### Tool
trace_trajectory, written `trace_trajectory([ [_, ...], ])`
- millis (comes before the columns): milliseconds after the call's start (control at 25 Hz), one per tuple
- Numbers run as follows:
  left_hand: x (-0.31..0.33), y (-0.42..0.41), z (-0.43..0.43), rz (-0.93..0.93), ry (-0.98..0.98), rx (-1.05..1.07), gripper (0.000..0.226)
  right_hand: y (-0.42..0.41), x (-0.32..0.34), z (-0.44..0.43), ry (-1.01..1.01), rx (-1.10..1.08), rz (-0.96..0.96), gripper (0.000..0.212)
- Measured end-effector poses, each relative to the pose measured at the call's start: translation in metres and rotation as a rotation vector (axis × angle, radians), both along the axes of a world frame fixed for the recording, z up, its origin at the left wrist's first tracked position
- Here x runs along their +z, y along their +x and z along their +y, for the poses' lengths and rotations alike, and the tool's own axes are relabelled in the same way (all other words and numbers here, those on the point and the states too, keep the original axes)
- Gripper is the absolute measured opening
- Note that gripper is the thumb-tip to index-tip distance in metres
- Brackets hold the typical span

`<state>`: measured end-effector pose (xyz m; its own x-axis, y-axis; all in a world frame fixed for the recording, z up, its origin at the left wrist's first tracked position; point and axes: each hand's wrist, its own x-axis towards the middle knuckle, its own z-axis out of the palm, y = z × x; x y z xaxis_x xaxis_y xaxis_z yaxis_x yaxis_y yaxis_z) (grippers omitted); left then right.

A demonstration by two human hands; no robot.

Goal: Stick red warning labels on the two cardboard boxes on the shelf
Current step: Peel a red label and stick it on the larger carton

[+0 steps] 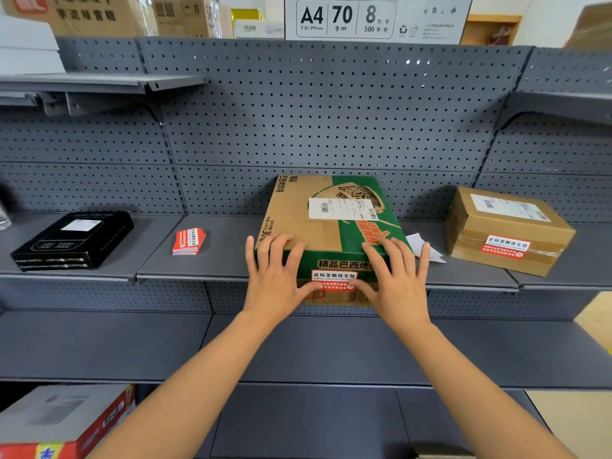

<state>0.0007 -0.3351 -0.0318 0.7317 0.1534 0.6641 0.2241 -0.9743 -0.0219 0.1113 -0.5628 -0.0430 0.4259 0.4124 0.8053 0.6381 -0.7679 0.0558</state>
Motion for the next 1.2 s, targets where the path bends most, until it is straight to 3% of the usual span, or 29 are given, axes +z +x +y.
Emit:
trace_trajectory([
  [520,0.005,0.005,-0.009,-0.044,-0.115,0.018,0.071,-0.009,0.005,0.022,0.076,-0.062,0.024,0.061],
  [880,0.001,0.004,-0.005,0.031,0.001,0.058,0.097,-0.004,-0.003,0.014,-0.062,-0.042,-0.004,0.090],
  [1200,-0.002,0.007,0.000,-0.040,-0.036,0.001,0.078,0.000,0.001,0.011,0.000,0.005,-0.033,0.060],
])
